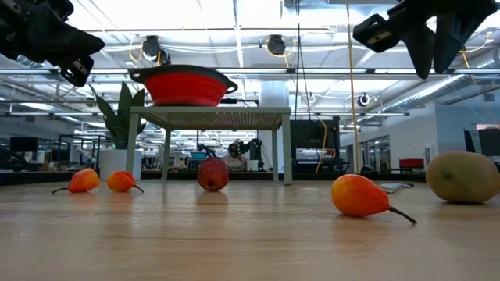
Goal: Pick & Place Fruit
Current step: Put the kiwi into the red strainer bowl on the shelf
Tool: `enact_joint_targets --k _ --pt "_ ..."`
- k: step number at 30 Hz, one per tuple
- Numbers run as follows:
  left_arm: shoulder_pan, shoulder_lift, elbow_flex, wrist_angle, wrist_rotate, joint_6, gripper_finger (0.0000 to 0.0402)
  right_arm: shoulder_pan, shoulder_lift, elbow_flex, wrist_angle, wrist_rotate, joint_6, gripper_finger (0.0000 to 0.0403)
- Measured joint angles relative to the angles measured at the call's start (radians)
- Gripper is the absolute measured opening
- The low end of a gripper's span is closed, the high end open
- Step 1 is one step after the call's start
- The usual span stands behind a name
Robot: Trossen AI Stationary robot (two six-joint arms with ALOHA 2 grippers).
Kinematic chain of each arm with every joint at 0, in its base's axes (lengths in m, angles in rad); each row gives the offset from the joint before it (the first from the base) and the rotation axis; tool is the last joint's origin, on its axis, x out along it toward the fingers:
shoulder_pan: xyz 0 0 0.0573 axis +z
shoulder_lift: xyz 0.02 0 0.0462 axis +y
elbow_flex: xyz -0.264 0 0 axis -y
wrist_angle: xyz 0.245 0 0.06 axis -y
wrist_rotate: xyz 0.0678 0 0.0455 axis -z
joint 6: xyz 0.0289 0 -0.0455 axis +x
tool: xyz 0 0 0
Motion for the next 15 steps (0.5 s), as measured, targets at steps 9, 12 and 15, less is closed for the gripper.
enact_joint_targets --k 9,12,15 --pt "0.0 0.0 0.0 0.0 -0.003 0.016 0.0008 0.0 0.0 0.0 -0.011 -0.051 0.011 0.0157" --pt "0.0 0.0 0.0 0.001 -0.003 0.019 0.0002 0.0 -0.001 -0.009 -0.008 -0.055 0.029 0.0188" --pt "0.0 0.0 0.0 0.0 -0.003 0.019 0.001 0.0 -0.001 -0.026 0.002 -0.055 0.073 0.0217"
